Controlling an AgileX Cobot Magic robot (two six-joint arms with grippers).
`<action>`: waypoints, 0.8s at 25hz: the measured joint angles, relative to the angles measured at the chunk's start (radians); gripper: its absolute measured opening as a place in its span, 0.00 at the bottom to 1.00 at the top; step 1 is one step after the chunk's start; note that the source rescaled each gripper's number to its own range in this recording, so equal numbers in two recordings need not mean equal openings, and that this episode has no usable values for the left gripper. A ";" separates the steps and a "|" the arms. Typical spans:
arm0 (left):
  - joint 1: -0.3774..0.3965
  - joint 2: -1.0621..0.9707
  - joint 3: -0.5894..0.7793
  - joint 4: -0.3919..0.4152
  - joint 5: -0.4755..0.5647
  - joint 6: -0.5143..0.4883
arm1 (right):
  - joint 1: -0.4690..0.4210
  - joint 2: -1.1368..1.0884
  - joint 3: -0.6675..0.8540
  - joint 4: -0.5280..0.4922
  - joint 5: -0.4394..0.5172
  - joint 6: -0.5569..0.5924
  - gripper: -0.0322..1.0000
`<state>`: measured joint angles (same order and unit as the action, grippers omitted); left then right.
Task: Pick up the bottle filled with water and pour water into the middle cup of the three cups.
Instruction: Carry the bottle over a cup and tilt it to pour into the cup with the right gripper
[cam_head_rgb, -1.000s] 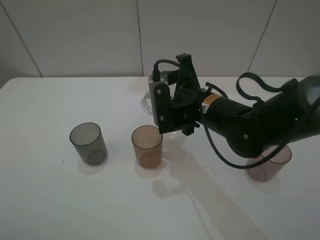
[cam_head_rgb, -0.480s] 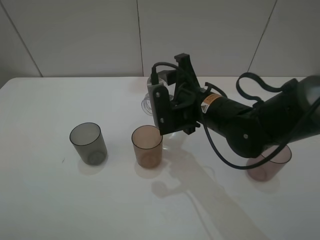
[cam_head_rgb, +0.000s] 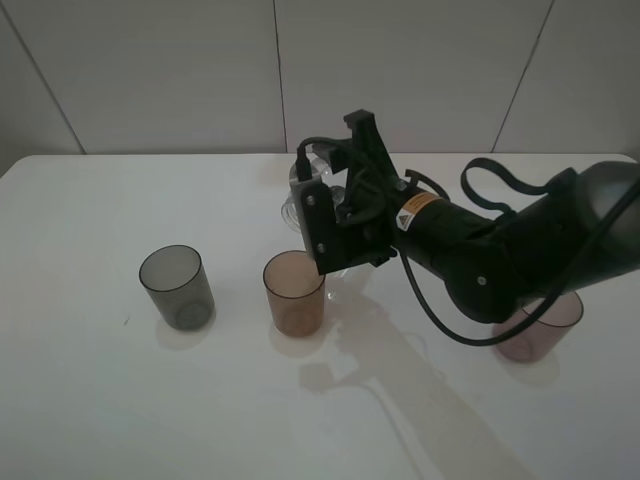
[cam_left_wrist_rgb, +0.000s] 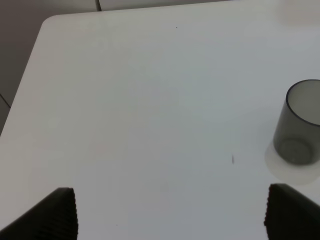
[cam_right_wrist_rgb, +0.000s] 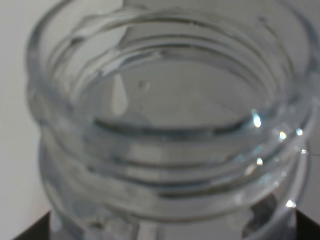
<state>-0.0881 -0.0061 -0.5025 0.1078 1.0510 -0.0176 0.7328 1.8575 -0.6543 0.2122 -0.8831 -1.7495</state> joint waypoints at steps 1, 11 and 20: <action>0.000 0.000 0.000 0.000 0.000 0.000 | 0.000 0.000 0.000 0.001 -0.002 -0.008 0.06; 0.000 0.000 0.000 0.000 0.000 0.000 | 0.000 0.000 0.000 0.004 -0.028 -0.052 0.06; 0.000 0.000 0.000 0.000 0.000 0.000 | 0.000 0.000 0.000 0.006 -0.041 -0.091 0.06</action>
<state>-0.0881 -0.0061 -0.5025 0.1078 1.0510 -0.0176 0.7328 1.8575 -0.6543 0.2177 -0.9240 -1.8402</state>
